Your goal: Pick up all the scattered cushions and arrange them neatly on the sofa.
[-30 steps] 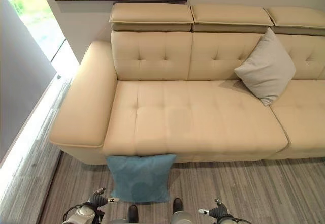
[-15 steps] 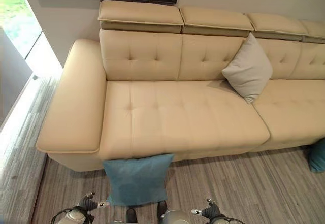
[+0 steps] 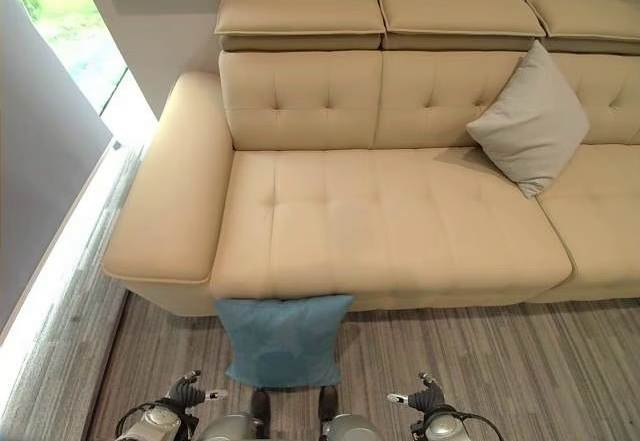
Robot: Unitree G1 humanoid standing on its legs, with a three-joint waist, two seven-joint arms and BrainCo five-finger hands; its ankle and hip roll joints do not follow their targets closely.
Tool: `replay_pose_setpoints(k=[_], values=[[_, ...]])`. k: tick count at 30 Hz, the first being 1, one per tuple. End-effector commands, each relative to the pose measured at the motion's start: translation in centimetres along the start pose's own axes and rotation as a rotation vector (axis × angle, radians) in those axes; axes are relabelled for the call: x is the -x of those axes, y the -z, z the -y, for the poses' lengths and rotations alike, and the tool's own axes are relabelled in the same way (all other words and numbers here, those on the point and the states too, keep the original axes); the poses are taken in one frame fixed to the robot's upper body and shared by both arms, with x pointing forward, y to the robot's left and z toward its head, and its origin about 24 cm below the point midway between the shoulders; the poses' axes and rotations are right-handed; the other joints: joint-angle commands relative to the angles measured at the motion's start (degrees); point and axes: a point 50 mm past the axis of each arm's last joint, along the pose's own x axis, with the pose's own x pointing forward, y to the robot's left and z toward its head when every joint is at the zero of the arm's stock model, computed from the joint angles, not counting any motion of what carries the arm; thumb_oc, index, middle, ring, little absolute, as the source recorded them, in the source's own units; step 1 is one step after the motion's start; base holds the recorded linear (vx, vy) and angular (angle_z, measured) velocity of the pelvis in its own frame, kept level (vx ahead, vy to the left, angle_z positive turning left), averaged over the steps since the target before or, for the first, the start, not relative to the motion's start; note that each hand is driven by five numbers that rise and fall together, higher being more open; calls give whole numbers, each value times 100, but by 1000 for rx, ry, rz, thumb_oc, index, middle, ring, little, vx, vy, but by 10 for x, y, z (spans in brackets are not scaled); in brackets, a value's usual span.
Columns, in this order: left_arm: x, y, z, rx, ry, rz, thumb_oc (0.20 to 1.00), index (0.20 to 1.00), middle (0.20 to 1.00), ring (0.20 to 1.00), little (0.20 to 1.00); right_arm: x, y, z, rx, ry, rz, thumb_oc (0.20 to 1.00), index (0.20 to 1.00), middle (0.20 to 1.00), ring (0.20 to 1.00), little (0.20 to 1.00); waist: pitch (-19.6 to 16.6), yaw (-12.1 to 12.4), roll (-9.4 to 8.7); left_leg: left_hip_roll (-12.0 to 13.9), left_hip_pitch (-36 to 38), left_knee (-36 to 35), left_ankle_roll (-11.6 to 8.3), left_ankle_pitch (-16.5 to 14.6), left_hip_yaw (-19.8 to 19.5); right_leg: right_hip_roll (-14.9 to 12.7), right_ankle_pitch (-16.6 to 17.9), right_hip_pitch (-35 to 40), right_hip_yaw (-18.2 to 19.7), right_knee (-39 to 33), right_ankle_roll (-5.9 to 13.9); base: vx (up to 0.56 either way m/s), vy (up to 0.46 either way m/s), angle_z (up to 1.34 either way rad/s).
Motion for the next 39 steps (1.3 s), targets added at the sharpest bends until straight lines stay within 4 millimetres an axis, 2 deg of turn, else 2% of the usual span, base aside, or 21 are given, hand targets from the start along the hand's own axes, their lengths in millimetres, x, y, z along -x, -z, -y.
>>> replay_pose_setpoints(k=[1,4,9,11,14,21,24,28,29,30,31,35,36,37,39], values=[[1,-2,2,-28,14,26,1000,1000,1000,1000,1000,-1,1,13,-3,39,5,1000,1000,1000,1000,1000,-264,-28,49,-293,201,-105,144,-159,17,-25,-672,26,379,530,648,69,142,-11],[0,-3,0,-30,10,30,1000,1000,1000,1000,1000,-1,0,10,2,33,5,1000,1000,1000,1000,1000,-286,-20,38,-389,311,-231,188,-172,-7,-84,-591,-17,460,539,723,46,198,-22],[-1,-2,-13,-8,-37,21,1000,1000,1000,1000,1000,-3,-10,5,21,25,29,1000,1000,1000,1000,1000,-222,71,-50,-493,354,-334,352,-251,225,-206,-341,-312,718,643,957,-24,163,-51],[-1,2,-25,4,-74,5,1000,1000,1000,1000,1000,-5,-24,4,28,24,72,1000,1000,1000,1000,1000,-137,183,-61,-472,344,-451,434,-212,390,-285,-282,-567,621,906,1118,-96,131,-93],[-1,2,-28,7,-84,8,1000,1000,1000,1000,1000,-5,-25,6,27,36,80,1000,1000,1000,1000,1000,-129,242,-49,-501,335,-458,430,-210,409,-314,-384,-451,459,963,1086,-41,7,-49],[-3,-11,-29,33,-95,49,1000,1000,1000,1000,1000,-5,-27,12,11,66,90,1000,1000,1000,1000,1000,-108,190,-43,-483,136,-361,365,-177,425,-331,-364,-411,455,632,974,-41,-81,12],[-5,-29,-28,48,-104,106,1000,1000,1000,1000,1000,-6,-32,19,-7,99,113,1000,1000,1000,1000,1000,18,117,44,-462,13,-387,330,-94,364,-309,-391,-522,312,625,899,-83,-81,21],[-5,-51,-33,115,-139,184,1000,1000,1000,1000,1000,-7,-50,27,-42,150,182,1000,1000,1000,1000,1000,203,79,89,-438,-236,-337,312,-27,300,-294,-380,-804,261,706,856,-77,-47,6],[-5,-51,-33,115,-139,184,1000,1000,1000,1000,1000,-7,-50,27,-42,150,183,1000,1000,1000,1000,1000,196,76,90,-438,-247,-332,312,-28,298,-294,-381,-815,259,710,855,-102,-29,19],[-5,-59,-36,134,-153,216,1000,1000,1000,1000,1000,-7,-59,32,-50,172,215,1000,1000,1000,1000,1000,302,67,101,-425,-392,-276,311,-11,280,-288,-373,-976,263,787,842,-253,-42,20],[-4,-83,-42,160,-196,299,1000,1000,1000,1000,1000,-6,-80,42,-77,229,292,1000,1000,1000,1000,1000,546,65,118,-410,-825,-68,298,40,251,-282,-346,-1434,280,1019,812,-298,-49,14],[2,-119,-54,225,-253,427,1000,1000,1000,1000,1000,-3,-113,59,-113,320,396,1000,1000,1000,1000,1000,702,73,207,-405,-1787,388,272,119,221,-321,-344,-2375,223,1478,734,-209,-25,5],[2,-119,-53,226,-253,427,1000,1000,1000,1000,1000,-3,-113,59,-113,320,396,1000,1000,1000,1000,1000,689,72,209,-404,-1812,416,272,98,220,-322,-364,-2400,223,1506,734,-140,-45,2],[5,-138,-61,261,-284,488,1000,1000,1000,1000,1000,1,-135,68,-135,366,469,1000,1000,1000,1000,1000,734,81,246,-397,-2290,642,250,114,186,-336,-370,-2892,191,1740,703,-115,-43,0],[10,-155,-67,300,-310,547,1000,1000,1000,1000,1000,6,-156,77,-158,417,536,1000,1000,1000,1000,1000,757,72,285,-356,-2756,865,236,127,168,-364,-376,-3337,202,1931,688,-144,-36,6]])
